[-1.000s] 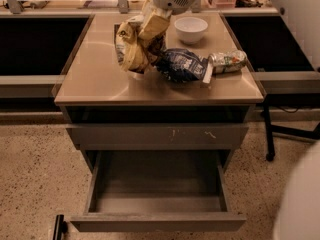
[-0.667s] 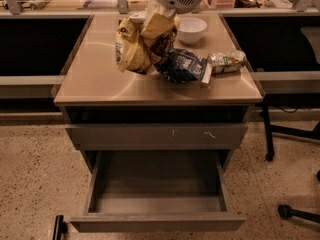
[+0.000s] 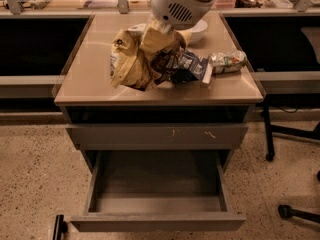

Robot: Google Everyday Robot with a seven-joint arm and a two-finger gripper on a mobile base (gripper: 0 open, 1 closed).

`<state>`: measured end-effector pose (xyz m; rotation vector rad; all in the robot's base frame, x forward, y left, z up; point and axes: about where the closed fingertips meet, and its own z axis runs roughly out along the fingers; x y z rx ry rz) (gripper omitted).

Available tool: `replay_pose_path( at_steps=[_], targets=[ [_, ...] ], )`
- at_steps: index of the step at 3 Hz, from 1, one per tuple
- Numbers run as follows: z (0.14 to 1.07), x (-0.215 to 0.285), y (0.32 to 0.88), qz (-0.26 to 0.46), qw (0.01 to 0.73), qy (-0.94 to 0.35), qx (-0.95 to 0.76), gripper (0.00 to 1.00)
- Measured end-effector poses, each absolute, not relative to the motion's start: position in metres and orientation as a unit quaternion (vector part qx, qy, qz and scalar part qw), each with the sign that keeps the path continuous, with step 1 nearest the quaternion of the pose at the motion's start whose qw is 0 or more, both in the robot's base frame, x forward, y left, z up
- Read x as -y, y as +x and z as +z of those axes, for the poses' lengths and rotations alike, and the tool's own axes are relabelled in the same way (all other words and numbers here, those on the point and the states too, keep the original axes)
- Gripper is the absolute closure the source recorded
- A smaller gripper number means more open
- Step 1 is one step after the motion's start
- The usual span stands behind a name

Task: Place brown chip bag into middle drawer

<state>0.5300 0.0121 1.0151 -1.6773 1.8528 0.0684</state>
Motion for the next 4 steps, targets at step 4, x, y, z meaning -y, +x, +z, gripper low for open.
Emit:
replay_pose_path(
  at_steps=[4],
  targets=[
    [0.968,-0.033,0.44,0.059,0.323,-0.572,-0.752,1.0]
  ],
)
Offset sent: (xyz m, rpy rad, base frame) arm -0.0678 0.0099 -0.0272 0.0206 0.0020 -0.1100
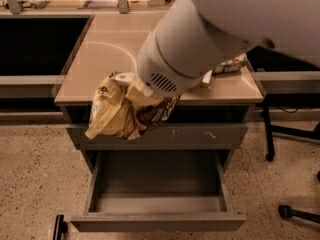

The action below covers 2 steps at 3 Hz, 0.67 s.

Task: Place brown chip bag into middle drawer

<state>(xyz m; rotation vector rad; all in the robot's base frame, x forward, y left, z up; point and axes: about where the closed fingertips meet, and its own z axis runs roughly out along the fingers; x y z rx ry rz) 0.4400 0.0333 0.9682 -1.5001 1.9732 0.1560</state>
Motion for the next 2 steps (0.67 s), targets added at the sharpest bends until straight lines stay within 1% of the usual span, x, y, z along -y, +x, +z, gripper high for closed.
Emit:
replay_pose_path(
  at_steps=[2],
  targets=[
    [0.878,-0.056,0.42,0.177,0.283,-0.537,-0.775,1.0]
  ],
)
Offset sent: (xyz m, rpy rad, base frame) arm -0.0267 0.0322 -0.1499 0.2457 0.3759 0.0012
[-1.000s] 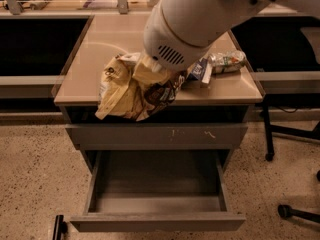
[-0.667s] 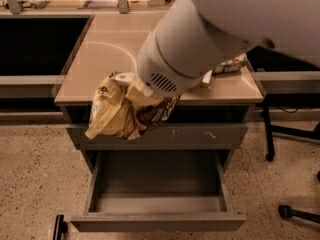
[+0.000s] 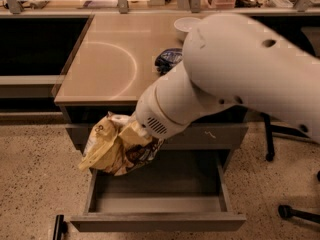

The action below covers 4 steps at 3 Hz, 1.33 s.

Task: Place brown chip bag into middle drawer

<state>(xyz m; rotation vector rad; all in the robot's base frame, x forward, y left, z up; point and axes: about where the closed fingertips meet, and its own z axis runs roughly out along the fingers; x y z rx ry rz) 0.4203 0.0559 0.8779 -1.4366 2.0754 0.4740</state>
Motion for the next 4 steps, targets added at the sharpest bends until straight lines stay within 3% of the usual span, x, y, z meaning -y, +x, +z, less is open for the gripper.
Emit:
replay_pose_path(
  at_steps=[1,4],
  targets=[
    [0.838,-0.06,0.415,0.225,0.256,-0.513,-0.788,1.0],
    [0.778,-0.051,0.407,0.241,0.232,-0.471,-0.816,1.0]
  ],
)
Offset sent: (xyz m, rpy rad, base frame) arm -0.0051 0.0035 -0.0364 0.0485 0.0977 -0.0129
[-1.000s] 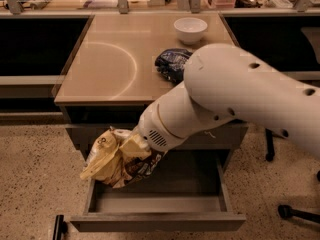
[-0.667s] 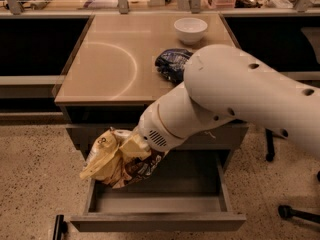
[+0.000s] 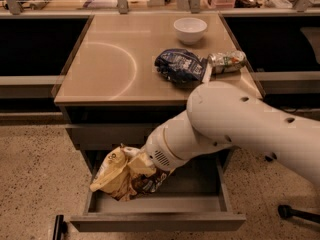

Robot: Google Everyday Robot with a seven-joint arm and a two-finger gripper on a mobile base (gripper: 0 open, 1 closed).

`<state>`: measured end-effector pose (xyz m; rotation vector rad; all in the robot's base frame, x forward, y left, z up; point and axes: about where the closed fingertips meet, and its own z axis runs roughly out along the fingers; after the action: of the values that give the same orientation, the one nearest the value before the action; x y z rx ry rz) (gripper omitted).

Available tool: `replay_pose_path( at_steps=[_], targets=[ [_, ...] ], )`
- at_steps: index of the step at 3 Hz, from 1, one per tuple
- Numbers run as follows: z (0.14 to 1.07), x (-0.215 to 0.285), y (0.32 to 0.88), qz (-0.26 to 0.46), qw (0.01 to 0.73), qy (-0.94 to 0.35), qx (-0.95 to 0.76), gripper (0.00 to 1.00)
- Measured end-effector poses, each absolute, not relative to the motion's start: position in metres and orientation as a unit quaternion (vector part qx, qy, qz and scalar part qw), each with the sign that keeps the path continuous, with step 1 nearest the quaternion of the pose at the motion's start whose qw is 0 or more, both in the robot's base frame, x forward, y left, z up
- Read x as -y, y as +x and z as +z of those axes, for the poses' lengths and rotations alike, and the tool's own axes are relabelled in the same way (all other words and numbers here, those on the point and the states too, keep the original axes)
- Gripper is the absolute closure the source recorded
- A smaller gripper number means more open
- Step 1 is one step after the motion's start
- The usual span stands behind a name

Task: Place brown chip bag into middle drawer

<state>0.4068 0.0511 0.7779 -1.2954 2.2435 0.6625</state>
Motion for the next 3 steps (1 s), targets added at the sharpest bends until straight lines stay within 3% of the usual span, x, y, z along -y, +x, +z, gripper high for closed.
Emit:
replay_pose_path(
  at_steps=[3],
  targets=[
    [0.654,-0.008,0.418,0.247,0.213,-0.392,-0.86,1.0]
  ],
)
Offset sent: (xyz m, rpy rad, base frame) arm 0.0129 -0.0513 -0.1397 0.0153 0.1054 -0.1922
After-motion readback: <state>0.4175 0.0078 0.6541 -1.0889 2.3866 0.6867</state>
